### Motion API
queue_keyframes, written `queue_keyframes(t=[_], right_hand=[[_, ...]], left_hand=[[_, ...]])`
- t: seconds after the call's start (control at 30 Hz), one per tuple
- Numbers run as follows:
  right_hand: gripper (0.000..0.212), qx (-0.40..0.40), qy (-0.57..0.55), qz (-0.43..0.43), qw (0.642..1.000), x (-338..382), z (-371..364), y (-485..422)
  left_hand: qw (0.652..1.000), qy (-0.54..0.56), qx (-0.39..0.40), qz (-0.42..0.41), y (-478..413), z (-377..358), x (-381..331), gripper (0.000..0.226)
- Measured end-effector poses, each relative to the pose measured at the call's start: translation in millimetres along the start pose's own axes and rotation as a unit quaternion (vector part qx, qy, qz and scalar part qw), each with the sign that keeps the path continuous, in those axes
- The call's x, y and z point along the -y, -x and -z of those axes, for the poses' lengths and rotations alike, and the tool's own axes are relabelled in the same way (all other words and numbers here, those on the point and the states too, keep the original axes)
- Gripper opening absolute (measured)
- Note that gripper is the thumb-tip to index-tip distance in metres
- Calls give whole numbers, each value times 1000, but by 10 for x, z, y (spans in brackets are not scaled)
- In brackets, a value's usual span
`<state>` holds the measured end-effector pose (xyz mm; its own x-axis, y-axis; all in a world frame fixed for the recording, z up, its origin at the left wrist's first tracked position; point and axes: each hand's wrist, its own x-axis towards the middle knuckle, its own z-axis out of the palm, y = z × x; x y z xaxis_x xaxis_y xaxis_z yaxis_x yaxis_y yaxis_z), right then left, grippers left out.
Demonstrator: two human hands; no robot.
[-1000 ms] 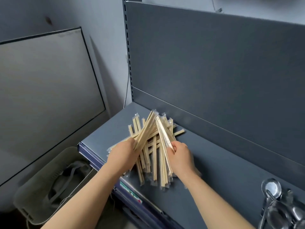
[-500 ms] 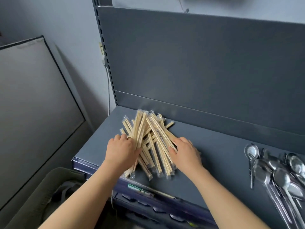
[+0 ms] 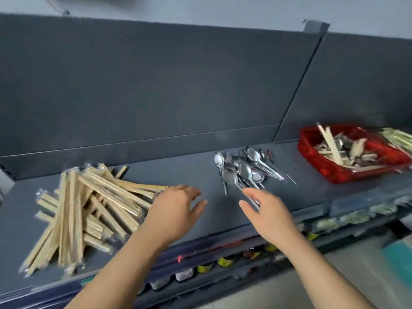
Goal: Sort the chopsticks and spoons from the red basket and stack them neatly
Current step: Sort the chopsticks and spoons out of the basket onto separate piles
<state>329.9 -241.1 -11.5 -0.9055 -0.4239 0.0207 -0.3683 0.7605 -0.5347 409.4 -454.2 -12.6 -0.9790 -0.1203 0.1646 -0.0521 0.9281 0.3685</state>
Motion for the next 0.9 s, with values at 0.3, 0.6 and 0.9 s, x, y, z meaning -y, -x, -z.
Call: queue_keyframes(t=[0.3,0.6,0.9], right_hand=[[37,-117,-80,-159,977,-1674,1045,226],[33,-150,-88,-172,969,-3263,2167,-201],[28,-123,-72,-115,983,-4019,2531,-1070]], left_hand=[[992,63,17,-111,-973,-743,-1480,33],[990,101,11,-94,-2105,-1469,-3098,32],[991,134,9,28,-3052,-1933,-3516,25]])
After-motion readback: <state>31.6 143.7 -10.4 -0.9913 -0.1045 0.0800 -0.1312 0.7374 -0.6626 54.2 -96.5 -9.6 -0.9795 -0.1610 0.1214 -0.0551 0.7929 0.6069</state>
